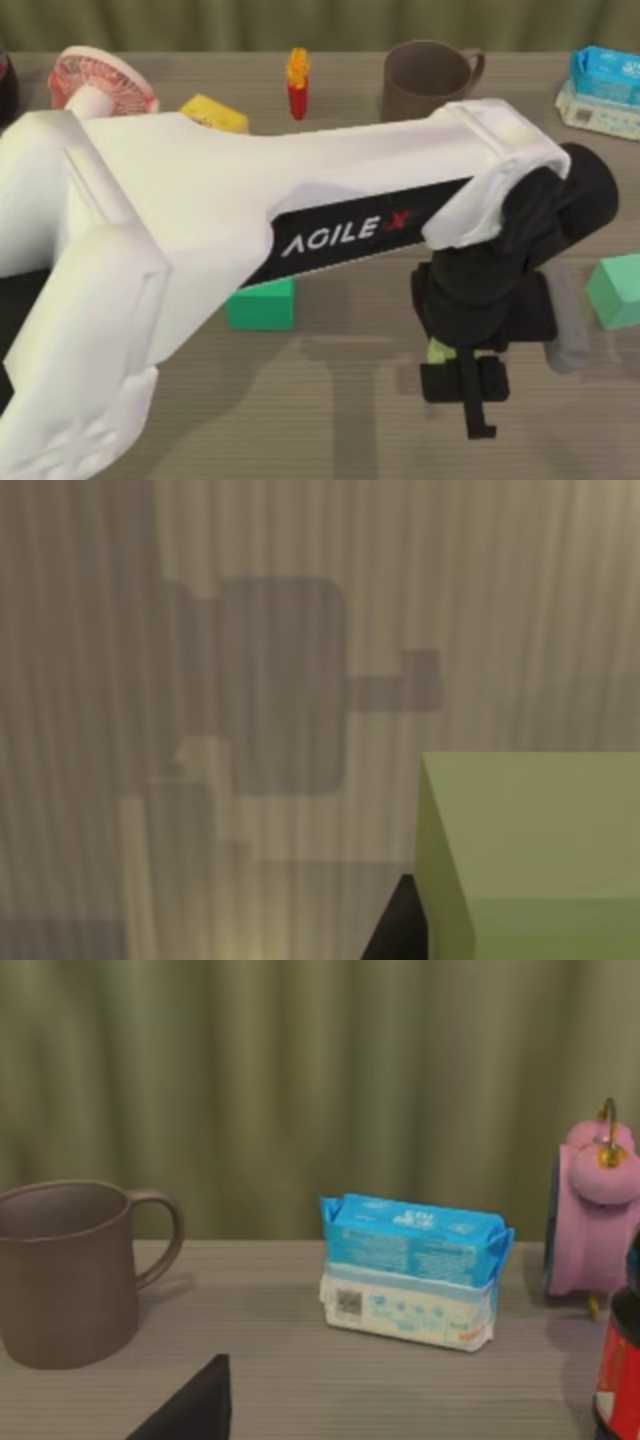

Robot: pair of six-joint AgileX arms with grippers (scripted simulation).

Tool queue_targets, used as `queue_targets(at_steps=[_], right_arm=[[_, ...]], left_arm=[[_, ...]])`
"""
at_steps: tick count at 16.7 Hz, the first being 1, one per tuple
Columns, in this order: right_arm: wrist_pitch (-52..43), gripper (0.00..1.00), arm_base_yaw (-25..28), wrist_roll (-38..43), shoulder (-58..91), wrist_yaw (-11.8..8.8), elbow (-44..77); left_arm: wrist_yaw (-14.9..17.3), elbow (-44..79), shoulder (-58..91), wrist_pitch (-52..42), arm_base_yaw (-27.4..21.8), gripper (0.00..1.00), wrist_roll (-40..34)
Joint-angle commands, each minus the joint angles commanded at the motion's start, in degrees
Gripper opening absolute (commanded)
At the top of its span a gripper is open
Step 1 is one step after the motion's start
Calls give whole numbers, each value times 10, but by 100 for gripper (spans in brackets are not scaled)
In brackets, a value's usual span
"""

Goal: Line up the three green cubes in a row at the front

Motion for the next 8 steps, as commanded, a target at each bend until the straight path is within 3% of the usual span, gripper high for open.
queue_targets(at_steps=[4, 8], right_arm=[[0, 100, 0, 0, 0, 0, 0], [0, 100, 0, 0, 0, 0, 0]], left_arm=[[1, -3, -2, 3, 1, 0, 2], [1, -39, 21, 64, 1, 0, 0]])
